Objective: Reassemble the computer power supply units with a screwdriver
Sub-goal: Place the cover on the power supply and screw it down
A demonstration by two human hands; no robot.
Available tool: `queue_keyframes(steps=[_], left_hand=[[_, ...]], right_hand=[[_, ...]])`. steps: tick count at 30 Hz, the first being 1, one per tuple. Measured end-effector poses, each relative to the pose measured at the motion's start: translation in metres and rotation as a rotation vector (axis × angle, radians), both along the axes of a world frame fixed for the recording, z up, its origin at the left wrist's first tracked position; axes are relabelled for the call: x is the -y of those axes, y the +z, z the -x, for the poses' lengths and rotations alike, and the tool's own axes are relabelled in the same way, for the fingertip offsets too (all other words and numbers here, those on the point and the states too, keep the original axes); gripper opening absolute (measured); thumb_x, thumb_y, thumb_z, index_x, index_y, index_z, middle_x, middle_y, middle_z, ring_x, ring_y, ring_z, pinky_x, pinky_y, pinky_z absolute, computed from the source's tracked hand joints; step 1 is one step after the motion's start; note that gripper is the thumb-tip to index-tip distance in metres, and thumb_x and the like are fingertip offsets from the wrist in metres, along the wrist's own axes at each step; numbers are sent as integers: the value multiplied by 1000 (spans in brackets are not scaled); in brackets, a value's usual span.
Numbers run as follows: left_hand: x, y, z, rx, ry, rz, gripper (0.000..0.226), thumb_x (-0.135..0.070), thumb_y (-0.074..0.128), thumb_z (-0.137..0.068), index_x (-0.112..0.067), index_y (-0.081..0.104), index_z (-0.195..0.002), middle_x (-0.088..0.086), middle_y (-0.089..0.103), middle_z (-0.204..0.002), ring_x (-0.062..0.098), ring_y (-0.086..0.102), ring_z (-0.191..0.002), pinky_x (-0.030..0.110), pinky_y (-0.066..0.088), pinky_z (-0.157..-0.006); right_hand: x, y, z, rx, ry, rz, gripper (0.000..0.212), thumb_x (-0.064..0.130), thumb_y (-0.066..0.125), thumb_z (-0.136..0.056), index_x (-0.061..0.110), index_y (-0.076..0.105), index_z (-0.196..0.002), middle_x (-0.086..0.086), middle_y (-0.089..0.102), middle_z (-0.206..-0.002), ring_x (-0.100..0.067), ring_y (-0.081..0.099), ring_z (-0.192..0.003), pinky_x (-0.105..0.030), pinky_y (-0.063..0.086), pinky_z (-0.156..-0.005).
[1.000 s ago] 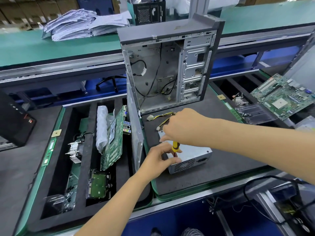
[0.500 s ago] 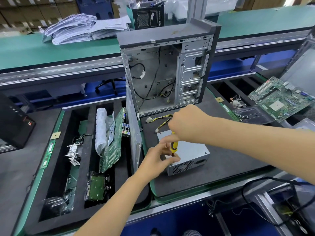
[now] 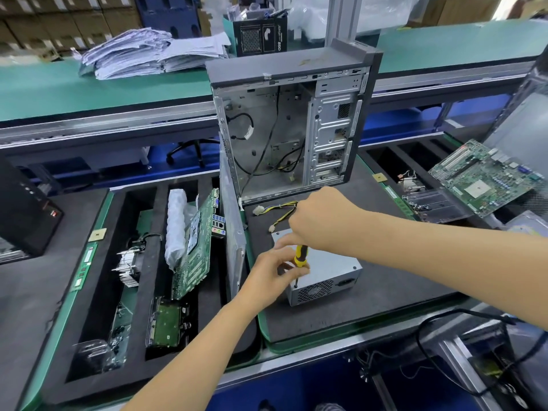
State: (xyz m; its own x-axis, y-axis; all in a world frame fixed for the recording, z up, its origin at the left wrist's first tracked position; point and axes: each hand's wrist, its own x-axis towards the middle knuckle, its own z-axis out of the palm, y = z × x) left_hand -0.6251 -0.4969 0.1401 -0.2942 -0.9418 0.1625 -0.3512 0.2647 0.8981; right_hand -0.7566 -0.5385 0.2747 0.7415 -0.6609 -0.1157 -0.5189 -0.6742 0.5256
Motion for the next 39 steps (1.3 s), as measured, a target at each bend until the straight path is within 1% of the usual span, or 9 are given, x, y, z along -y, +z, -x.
queue_keyframes(steps=[3, 5, 10, 15, 19, 21, 28, 34, 39], left_hand=[[0, 0, -1, -32, 73, -14, 7, -3, 72, -85, -10, 71, -85, 0, 66, -94, 29, 60, -86, 44, 51, -79], [2, -1, -3, -15, 99, -30, 13, -4, 73, -84, -17, 68, -84, 3, 65, -82, 23, 61, -77, 41, 51, -74], [-1, -2, -5, 19, 59, -24, 48, -1, 63, -91, -24, 49, -131, -7, 71, -89, 9, 70, -88, 28, 51, -87], [-6, 3, -6, 0, -4, 45, 51, -6, 69, -88, -46, 51, -114, -8, 64, -89, 14, 70, -89, 49, 53, -82], [-4, 1, -9, 22, 12, 25, 15, -4, 58, -96, -6, 51, -109, -19, 66, -85, 7, 71, -94, 33, 53, -87], [-5, 3, -11, 30, 11, 17, 11, -5, 56, -98, -5, 51, -108, -7, 74, -93, 5, 69, -99, 24, 51, -90], [-5, 11, -8, -113, 35, -42, 29, -11, 76, -84, -18, 61, -108, -5, 69, -95, 2, 65, -86, 19, 51, -78], [1, 16, -7, -174, 67, -7, 39, -6, 80, -78, -42, 69, -85, -16, 70, -82, 6, 67, -82, 18, 50, -79], [3, 10, -7, -224, 17, -43, 26, -4, 67, -89, -21, 64, -109, -14, 72, -90, 9, 69, -94, 29, 51, -89]], right_hand=[[-3, -1, 1, 34, 56, -164, 13, 22, 50, -96, 15, 47, -107, 0, 47, -85, -23, 54, -72, -30, 32, -49], [-2, 3, 4, 16, 84, -291, 36, 10, 55, -90, 18, 37, -120, -1, 49, -101, -25, 55, -84, -29, 29, -46], [-1, 7, 7, -23, 71, -95, 20, 36, 43, -99, 17, 48, -98, 3, 34, -64, -15, 30, -49, -26, 19, -42], [-4, 4, -2, -30, 7, -19, 45, 39, 35, -101, 13, 36, -65, 2, 32, -60, -15, 29, -48, -25, 21, -45], [-8, 9, -4, -14, 32, -158, 17, 29, 50, -97, 14, 50, -105, -1, 47, -89, -20, 49, -65, -28, 24, -45], [-9, 14, -1, -49, 102, -251, 36, 13, 56, -91, 15, 39, -123, -7, 45, -109, -21, 43, -70, -25, 21, -44], [-15, 15, -6, -77, 169, -185, 7, 21, 48, -94, 16, 50, -99, -5, 55, -93, -24, 59, -79, -31, 33, -54], [-14, 10, -16, -73, -18, -60, 25, 21, 34, -101, 15, 47, -81, -1, 48, -74, -23, 44, -66, -30, 34, -57], [-9, 11, -5, -41, -28, -199, 17, 19, 51, -94, 15, 44, -108, -3, 53, -90, -24, 47, -68, -27, 19, -44]])
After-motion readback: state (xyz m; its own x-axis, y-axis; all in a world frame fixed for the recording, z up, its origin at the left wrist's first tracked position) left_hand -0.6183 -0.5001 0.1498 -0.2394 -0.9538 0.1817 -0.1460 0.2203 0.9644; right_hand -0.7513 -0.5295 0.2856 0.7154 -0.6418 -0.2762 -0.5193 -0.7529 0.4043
